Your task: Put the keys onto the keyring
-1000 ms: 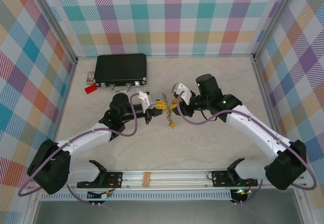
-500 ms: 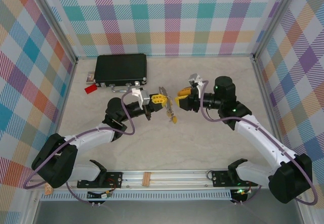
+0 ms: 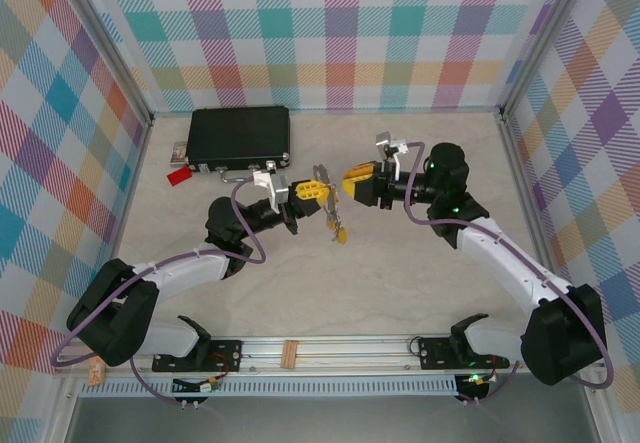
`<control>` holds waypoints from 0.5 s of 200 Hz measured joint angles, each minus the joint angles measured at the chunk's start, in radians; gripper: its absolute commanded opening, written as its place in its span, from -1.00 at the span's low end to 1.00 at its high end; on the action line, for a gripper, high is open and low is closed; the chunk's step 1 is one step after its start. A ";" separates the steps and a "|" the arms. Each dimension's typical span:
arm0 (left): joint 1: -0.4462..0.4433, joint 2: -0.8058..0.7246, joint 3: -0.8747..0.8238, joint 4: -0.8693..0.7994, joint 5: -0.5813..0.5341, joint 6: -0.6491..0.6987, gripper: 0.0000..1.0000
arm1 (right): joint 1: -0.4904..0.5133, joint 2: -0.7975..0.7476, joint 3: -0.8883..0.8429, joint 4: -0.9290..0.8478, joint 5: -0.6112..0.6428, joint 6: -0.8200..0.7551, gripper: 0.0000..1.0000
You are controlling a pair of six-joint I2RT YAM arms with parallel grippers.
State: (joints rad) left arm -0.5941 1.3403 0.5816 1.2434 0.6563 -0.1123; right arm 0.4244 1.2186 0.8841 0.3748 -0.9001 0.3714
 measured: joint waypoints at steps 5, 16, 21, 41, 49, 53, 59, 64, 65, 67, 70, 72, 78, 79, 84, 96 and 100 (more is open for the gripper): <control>0.000 0.000 0.000 0.001 -0.001 0.000 -1.00 | 0.000 0.003 0.000 0.004 -0.006 0.007 -0.37; 0.000 0.000 0.000 0.006 -0.003 -0.003 -1.00 | 0.000 0.009 0.000 0.015 -0.019 0.016 -0.37; 0.000 0.000 0.000 0.008 -0.004 -0.003 -1.00 | 0.000 0.011 -0.001 0.022 -0.026 0.021 -0.38; 0.000 0.000 0.000 0.016 -0.006 -0.004 -1.00 | 0.000 0.027 -0.002 0.042 -0.051 0.040 -0.39; 0.000 0.000 0.000 0.016 -0.008 -0.004 -1.00 | 0.000 0.035 -0.002 0.049 -0.060 0.044 -0.40; 0.000 0.000 0.000 0.016 -0.008 -0.004 -1.00 | 0.000 0.038 -0.002 0.051 -0.064 0.047 -0.40; 0.000 0.000 0.000 0.016 -0.008 -0.004 -1.00 | 0.000 0.044 -0.002 0.053 -0.070 0.050 -0.42; 0.000 0.000 0.000 0.016 -0.008 -0.004 -1.00 | 0.000 0.047 -0.002 0.053 -0.072 0.055 -0.44; 0.000 0.000 0.000 0.016 -0.008 -0.004 -1.00 | 0.000 0.048 -0.002 0.053 -0.073 0.055 -0.44; 0.000 0.000 0.000 0.016 -0.008 -0.004 -1.00 | 0.000 0.049 -0.002 0.053 -0.075 0.056 -0.45; 0.000 0.000 0.000 0.016 -0.008 -0.004 -1.00 | 0.000 0.051 -0.002 0.054 -0.077 0.059 -0.46; 0.000 0.000 0.000 0.017 -0.008 -0.004 -1.00 | 0.000 0.052 -0.002 0.054 -0.079 0.059 -0.47; 0.000 0.000 0.000 0.016 -0.008 -0.005 -1.00 | 0.000 0.055 -0.003 0.054 -0.082 0.062 -0.48; 0.000 0.000 0.000 0.016 -0.008 -0.005 -1.00 | 0.000 0.055 -0.003 0.055 -0.083 0.062 -0.49; 0.000 0.000 0.000 0.017 -0.008 -0.005 -1.00 | 0.000 0.056 -0.003 0.055 -0.086 0.064 -0.52; 0.000 0.000 0.000 0.017 -0.007 -0.006 -1.00 | 0.000 0.061 -0.003 0.059 -0.094 0.070 -0.55; -0.001 0.000 0.000 0.016 -0.008 -0.007 -1.00 | 0.000 0.062 -0.003 0.060 -0.097 0.070 -0.55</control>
State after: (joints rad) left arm -0.5949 1.3403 0.5816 1.2598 0.6487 -0.1196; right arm 0.4248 1.2804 0.8814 0.4347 -0.9970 0.4412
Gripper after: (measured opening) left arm 0.045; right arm 0.232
